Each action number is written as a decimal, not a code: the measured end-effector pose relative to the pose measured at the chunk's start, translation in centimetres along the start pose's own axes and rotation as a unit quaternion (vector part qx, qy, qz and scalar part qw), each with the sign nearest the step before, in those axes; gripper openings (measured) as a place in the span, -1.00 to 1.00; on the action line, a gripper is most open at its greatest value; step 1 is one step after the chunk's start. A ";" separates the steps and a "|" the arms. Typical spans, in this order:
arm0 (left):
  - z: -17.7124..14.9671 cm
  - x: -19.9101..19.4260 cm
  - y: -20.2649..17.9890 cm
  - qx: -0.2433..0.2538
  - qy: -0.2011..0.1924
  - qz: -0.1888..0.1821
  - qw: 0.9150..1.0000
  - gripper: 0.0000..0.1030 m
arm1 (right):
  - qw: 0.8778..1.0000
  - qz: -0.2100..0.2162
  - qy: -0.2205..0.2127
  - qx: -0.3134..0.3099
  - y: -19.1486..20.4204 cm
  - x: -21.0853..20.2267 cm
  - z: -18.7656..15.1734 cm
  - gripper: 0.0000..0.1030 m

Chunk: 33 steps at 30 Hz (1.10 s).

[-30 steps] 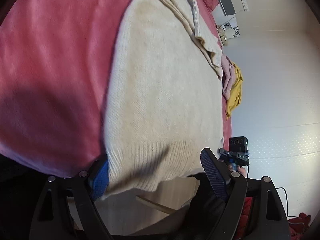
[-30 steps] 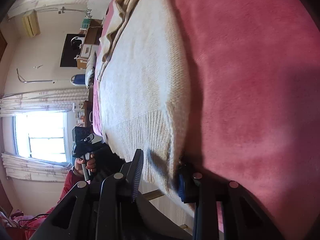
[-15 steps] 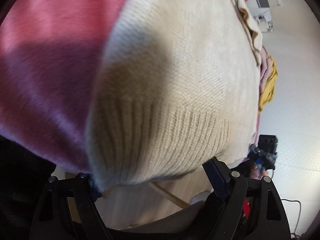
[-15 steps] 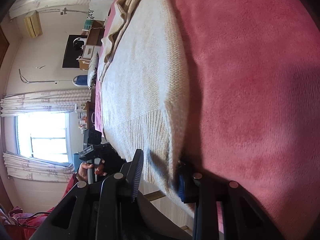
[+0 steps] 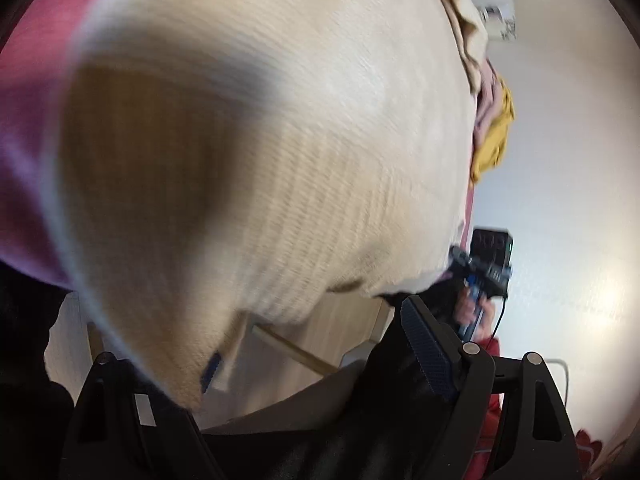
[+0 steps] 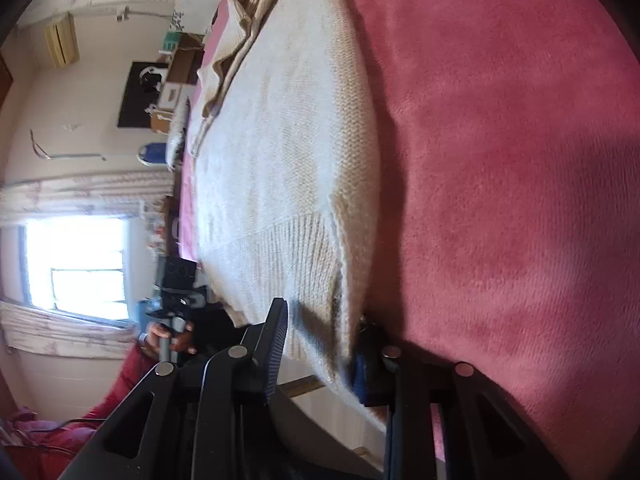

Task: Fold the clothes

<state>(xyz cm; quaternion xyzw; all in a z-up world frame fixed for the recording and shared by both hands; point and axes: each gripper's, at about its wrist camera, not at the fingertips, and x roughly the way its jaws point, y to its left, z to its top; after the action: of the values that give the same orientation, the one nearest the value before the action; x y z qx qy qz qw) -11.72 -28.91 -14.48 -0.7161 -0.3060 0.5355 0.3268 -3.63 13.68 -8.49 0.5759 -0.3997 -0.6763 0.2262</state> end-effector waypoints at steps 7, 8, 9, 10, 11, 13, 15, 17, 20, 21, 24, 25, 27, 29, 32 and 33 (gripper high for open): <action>-0.3 -0.8 -1.0 0.030 -0.025 0.004 0.999 0.28 | 0.997 -0.062 -0.013 -0.038 2.2 0.1 -0.5 -0.71; -0.1 -0.9 -1.0 0.031 -0.023 0.010 0.999 0.28 | 0.997 -0.064 -0.010 -0.043 2.4 0.2 -0.6 -0.62; -0.3 -0.4 -1.2 0.032 -0.020 0.015 0.999 0.28 | 0.997 -0.061 -0.003 -0.045 2.6 0.4 -0.6 -0.50; 0.0 0.2 -1.6 0.032 -0.018 0.019 0.999 0.28 | 0.997 -0.065 -0.002 -0.047 2.8 0.5 -0.5 -0.50; 0.0 0.8 -1.8 0.031 -0.015 0.024 0.999 0.28 | 0.996 -0.068 -0.001 -0.049 2.9 0.5 -0.5 -0.50; 0.1 1.4 -1.6 0.029 -0.013 0.033 0.999 0.28 | 0.997 -0.060 -0.001 -0.042 2.8 0.4 -0.6 -0.50; 0.2 2.5 -1.5 0.029 -0.010 0.040 0.999 0.28 | 0.999 -0.041 0.005 -0.021 2.3 0.3 -0.7 -0.51; 0.3 3.1 -1.6 0.034 -0.007 0.038 0.999 0.22 | 0.999 -0.028 0.014 -0.008 2.2 0.4 -1.1 -0.51; 0.2 3.2 -1.9 0.042 -0.005 0.031 0.999 -0.28 | 0.999 -0.026 0.023 -0.012 2.2 0.7 -1.2 -0.58; 0.2 3.0 -2.0 0.045 -0.004 0.033 0.998 -0.43 | 0.999 -0.028 0.023 -0.014 2.3 0.8 -1.2 -0.81; -0.2 2.4 -2.5 0.058 -0.002 0.053 0.997 -0.54 | 0.999 -0.037 0.022 -0.017 2.6 0.8 -1.2 -0.84; -0.3 2.2 -2.7 0.063 -0.001 0.061 0.996 -0.63 | 0.999 -0.036 0.018 -0.016 2.7 0.6 -1.2 -0.85; -0.8 1.5 -3.3 0.082 0.000 0.078 0.994 -0.74 | 1.000 -0.023 0.009 -0.007 2.7 0.1 -1.2 -0.85; -1.6 0.0 -3.7 0.101 -0.010 0.082 0.992 -0.77 | 1.000 -0.007 0.001 0.002 2.7 -0.4 -1.1 -0.85; -2.9 -1.8 -3.6 0.109 -0.022 0.078 0.991 -0.79 | 0.999 0.030 -0.025 0.018 2.3 -1.5 -1.0 -0.86; -3.2 -2.3 -3.2 0.100 -0.031 0.066 0.992 -0.79 | 0.998 0.043 -0.034 0.024 2.1 -1.9 -1.0 -0.86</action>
<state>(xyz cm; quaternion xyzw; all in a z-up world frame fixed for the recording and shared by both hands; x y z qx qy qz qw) -9.45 -29.26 -9.91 -0.6816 -0.2131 0.6058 0.3508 -2.57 13.64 -5.69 0.5400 -0.4478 -0.6754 0.2275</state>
